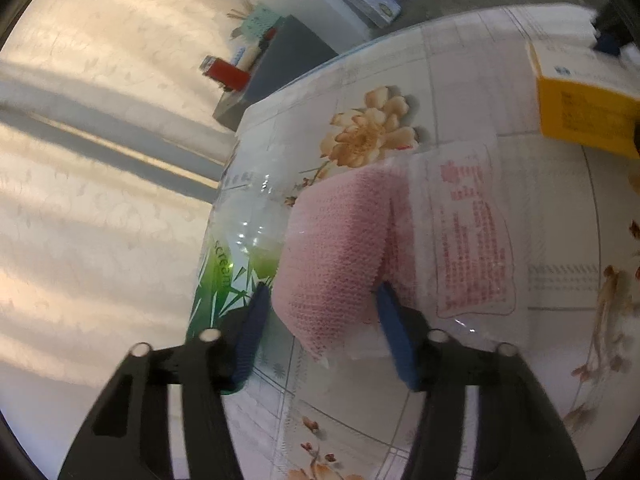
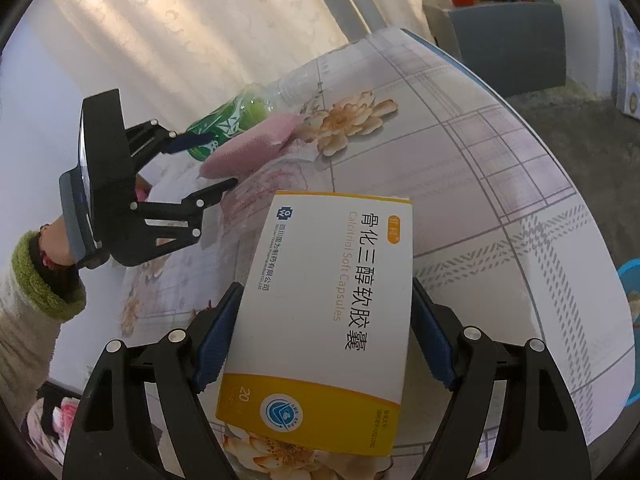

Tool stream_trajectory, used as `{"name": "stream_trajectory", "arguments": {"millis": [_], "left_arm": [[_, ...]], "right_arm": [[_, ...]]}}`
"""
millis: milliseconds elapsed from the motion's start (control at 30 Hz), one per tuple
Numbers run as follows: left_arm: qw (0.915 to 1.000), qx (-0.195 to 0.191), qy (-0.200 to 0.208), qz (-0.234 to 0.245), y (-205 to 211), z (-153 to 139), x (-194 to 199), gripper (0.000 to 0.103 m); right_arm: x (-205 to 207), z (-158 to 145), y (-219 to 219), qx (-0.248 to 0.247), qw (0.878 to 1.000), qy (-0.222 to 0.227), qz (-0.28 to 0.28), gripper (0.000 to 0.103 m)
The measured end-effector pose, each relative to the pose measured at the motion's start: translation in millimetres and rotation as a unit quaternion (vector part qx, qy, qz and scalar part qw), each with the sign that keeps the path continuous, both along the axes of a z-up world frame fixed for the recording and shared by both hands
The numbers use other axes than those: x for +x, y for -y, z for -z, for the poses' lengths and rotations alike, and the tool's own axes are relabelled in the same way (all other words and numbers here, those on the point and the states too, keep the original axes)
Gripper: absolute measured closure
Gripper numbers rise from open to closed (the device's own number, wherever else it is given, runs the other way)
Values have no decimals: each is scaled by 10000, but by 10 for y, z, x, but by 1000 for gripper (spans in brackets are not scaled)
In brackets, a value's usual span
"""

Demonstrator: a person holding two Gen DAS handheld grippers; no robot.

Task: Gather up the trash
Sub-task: 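Grasp the pink mesh sponge with the left tool while the right tool holds the box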

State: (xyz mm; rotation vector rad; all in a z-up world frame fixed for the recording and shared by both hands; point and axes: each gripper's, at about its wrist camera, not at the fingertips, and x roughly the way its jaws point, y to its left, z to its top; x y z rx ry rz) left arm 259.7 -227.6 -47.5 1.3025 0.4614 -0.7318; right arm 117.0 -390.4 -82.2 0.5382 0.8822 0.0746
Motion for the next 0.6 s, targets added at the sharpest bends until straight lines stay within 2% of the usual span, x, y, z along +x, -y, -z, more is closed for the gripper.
{"name": "stream_trajectory", "arguments": {"millis": [133,200,300,400,600], "left_arm": [[9985,267,382,276,-10,47,-126,64],[9978,304,475,341,-15,52,-171,74],[9958,405,715,401,-23,60,-216,82],[9918,534,1048,507,-25,43,-273,99],[9851,537,1473,704,-71,-87,-406,103]], "right_arm": [[-17,1,5,-30,10000,30,-25,28],[-2,18,12,-51,10000,37,-26,28],[1,24,17,-51,10000,50,3,28],[4,25,25,-17,10000,42,32,28],[11,24,40,69,9999,3,74,28]]}}
